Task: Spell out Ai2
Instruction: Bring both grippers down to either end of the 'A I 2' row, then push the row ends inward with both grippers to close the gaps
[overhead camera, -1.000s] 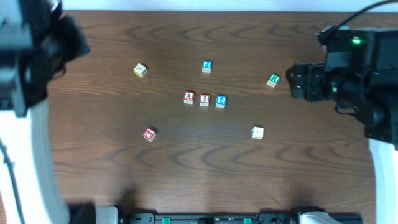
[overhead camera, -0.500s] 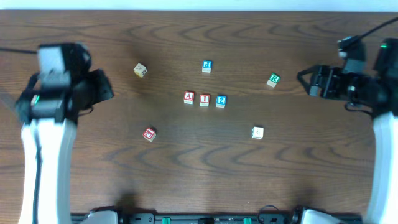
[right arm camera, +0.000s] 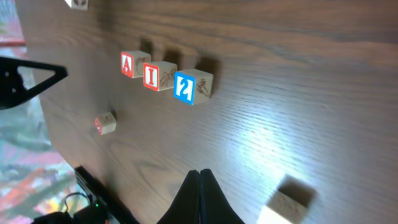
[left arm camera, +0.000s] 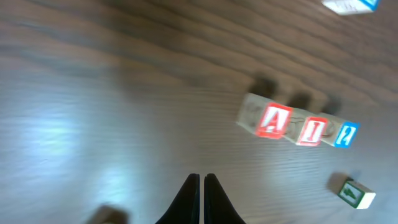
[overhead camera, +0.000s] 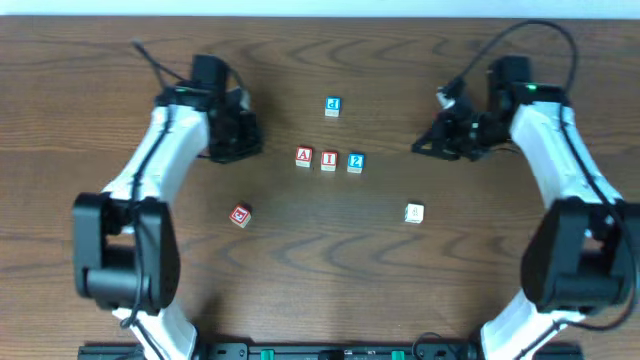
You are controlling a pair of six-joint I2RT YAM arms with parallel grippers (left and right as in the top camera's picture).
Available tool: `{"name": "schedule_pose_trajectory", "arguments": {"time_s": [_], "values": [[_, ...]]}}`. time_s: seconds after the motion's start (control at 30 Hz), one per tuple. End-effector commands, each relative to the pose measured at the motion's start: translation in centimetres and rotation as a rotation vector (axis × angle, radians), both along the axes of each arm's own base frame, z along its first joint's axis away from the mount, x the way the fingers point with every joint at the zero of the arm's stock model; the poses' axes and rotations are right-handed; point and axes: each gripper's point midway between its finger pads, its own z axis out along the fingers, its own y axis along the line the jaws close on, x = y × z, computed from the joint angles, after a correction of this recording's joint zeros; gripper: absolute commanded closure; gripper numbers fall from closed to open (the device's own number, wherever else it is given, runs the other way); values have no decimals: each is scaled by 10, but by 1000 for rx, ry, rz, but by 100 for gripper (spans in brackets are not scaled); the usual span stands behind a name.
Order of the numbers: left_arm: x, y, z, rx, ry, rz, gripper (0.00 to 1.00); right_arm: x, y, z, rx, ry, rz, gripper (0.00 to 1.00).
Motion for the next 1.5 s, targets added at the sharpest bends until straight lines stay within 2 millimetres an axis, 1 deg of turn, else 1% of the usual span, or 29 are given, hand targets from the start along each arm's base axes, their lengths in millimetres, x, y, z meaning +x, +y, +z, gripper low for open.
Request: {"name": "schedule_pose_trajectory", "arguments": {"time_s": [0.0, 0.07, 0.17, 0.3, 0.4, 0.53, 0.67, 0.9, 1.03, 1.13, 1.23, 1.33, 1.47], "values": [[1, -14, -17, -25, 48, 36, 94, 0, 13, -10, 32, 28, 19, 99], [6, -17, -26, -30, 55, 59, 94, 3, 14, -20, 34, 45, 16, 99], [15, -19, -35, -41, 41, 74, 95, 7, 20, -28, 89, 52, 25, 99], [24, -25, -40, -73, 18, 67, 94, 10, 22, -43, 99, 63, 32, 99], [26, -26, -47, -76, 25, 72, 94, 12, 23, -52, 115, 78, 30, 99], [29, -36, -54, -135, 38, 74, 94, 12, 27, -63, 138, 102, 32, 99], [26, -38, -63, -148, 75, 91, 95, 8, 31, -75, 137, 133, 42, 99], [23, -43, -68, -148, 92, 88, 94, 7, 49, -85, 106, 138, 67, 99], [21, -48, -69, -147, 98, 80, 94, 10, 58, -85, 102, 119, 76, 99], [20, -51, -69, -148, 97, 76, 94, 10, 61, -86, 101, 122, 79, 99], [20, -52, -69, -149, 101, 83, 95, 7, 65, -92, 102, 142, 80, 99], [20, -52, -69, -150, 104, 87, 94, 4, 65, -99, 100, 171, 73, 99], [21, -51, -70, -146, 100, 89, 95, 4, 65, -102, 98, 175, 73, 99]]}}
